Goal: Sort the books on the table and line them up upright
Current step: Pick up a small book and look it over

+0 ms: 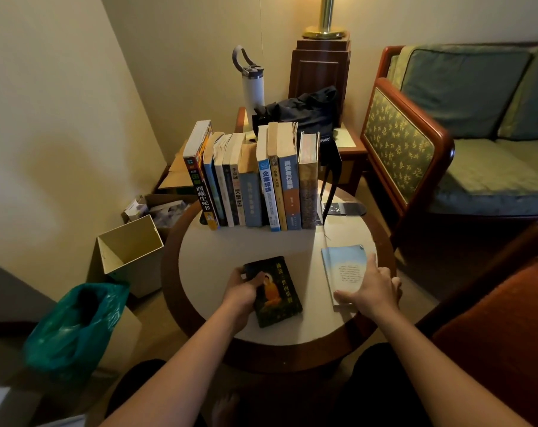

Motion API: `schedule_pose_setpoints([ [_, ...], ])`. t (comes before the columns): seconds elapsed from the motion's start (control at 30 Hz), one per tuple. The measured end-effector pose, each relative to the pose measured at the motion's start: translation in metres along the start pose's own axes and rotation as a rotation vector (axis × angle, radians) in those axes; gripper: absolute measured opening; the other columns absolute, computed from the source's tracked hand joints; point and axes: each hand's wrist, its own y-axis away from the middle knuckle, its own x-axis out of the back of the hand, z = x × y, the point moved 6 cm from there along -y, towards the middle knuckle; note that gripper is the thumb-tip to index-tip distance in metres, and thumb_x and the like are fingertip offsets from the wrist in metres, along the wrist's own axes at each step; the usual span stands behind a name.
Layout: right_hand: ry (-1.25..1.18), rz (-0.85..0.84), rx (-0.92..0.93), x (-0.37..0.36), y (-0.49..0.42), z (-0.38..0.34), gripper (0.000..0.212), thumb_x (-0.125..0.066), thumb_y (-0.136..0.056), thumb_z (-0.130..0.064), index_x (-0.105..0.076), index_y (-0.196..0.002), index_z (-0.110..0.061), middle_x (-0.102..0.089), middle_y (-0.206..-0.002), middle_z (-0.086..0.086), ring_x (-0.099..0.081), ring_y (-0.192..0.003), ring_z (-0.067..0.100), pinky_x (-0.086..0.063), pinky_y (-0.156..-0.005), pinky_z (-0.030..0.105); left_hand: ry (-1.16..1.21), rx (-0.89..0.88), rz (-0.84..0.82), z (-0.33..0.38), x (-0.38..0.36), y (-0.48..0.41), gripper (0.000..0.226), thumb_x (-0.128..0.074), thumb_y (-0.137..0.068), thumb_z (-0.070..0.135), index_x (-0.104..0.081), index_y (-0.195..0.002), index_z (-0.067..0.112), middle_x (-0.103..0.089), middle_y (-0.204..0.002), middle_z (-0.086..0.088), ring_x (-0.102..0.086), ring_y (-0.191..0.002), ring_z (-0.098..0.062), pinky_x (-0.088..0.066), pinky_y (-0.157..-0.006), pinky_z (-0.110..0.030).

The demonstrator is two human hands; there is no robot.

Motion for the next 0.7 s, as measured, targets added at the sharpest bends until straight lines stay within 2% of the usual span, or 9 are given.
schedule_pose_setpoints([
  [0.13, -0.124, -0.041, 0.017, -0.018, 0.006, -0.014, 0.132, -0.091, -0.066, -0.045, -0.002, -0.160, -0.020, -0.038, -0.138, 0.014, -0.034, -0.129, 0.035, -0.040, -0.101, 0.044, 0.017, 0.014, -0.002, -0.004, 0.002, 0.000, 0.035, -0.060, -0.097, 0.016, -0.048, -0.129, 0.017, -0.063, -0.121, -0.010, -0.064, -0.106, -0.031, -0.055, -0.091, -0.054],
  [0.2, -0.193, -0.088, 0.008, -0.027, 0.008, -0.019, 0.126, -0.095, -0.060, -0.040, -0.017, -0.155, -0.018, -0.046, -0.131, 0.012, -0.043, -0.127, 0.035, -0.047, -0.100, 0.047, 0.038, 0.025, -0.015, -0.004, 0.003, 0.001, 0.032, -0.060, -0.097, 0.016, -0.049, -0.128, 0.016, -0.063, -0.119, -0.011, -0.065, -0.105, -0.030, -0.057, -0.086, -0.051],
  [0.27, -0.247, -0.124, 0.017, -0.033, 0.009, -0.024, 0.099, -0.098, -0.055, -0.034, -0.039, -0.133, -0.015, -0.057, -0.118, 0.007, -0.056, -0.116, 0.031, -0.057, -0.090, 0.046, 0.050, 0.027, -0.023, -0.003, 0.005, 0.002, 0.029, -0.059, -0.098, 0.015, -0.050, -0.125, 0.016, -0.064, -0.117, -0.011, -0.066, -0.103, -0.030, -0.058, -0.078, -0.046],
  [0.33, -0.296, -0.169, 0.032, -0.037, 0.011, -0.031, 0.073, -0.096, -0.060, -0.026, -0.048, -0.116, -0.018, -0.061, -0.111, 0.003, -0.061, -0.109, 0.026, -0.060, -0.082, 0.039, 0.066, 0.031, -0.032, -0.002, 0.008, 0.003, 0.026, -0.059, -0.098, 0.015, -0.051, -0.123, 0.016, -0.065, -0.116, -0.011, -0.066, -0.101, -0.030, -0.057, -0.074, -0.043],
  [0.43, -0.334, -0.193, 0.068, -0.040, 0.013, -0.038, 0.057, -0.089, -0.072, -0.021, -0.050, -0.114, -0.022, -0.063, -0.113, 0.002, -0.063, -0.106, 0.023, -0.060, -0.077, 0.033, 0.099, 0.039, -0.037, 0.002, 0.013, 0.005, 0.026, -0.059, -0.098, 0.015, -0.051, -0.123, 0.017, -0.065, -0.116, -0.012, -0.067, -0.099, -0.028, -0.056, -0.068, -0.039],
  [0.53, -0.347, -0.177, 0.105, -0.038, 0.016, -0.046, 0.036, -0.073, -0.089, -0.024, -0.049, -0.114, -0.022, -0.063, -0.114, 0.005, -0.066, -0.094, 0.020, -0.061, -0.067, 0.029, 0.113, 0.035, -0.024, 0.005, 0.019, 0.005, 0.028, -0.058, -0.098, 0.015, -0.051, -0.125, 0.017, -0.065, -0.116, -0.012, -0.066, -0.099, -0.027, -0.055, -0.069, -0.039],
  [0.7, -0.462, -0.055, 0.198, -0.016, 0.032, -0.070, 0.019, -0.056, -0.101, -0.023, -0.045, -0.116, -0.023, -0.061, -0.097, -0.002, -0.065, -0.078, 0.015, -0.061, -0.057, 0.032, 0.151, 0.028, -0.031, 0.007, 0.025, 0.010, 0.021, -0.052, -0.102, 0.016, -0.054, -0.123, 0.017, -0.068, -0.109, -0.009, -0.066, -0.096, -0.025, -0.052, -0.069, -0.038],
])
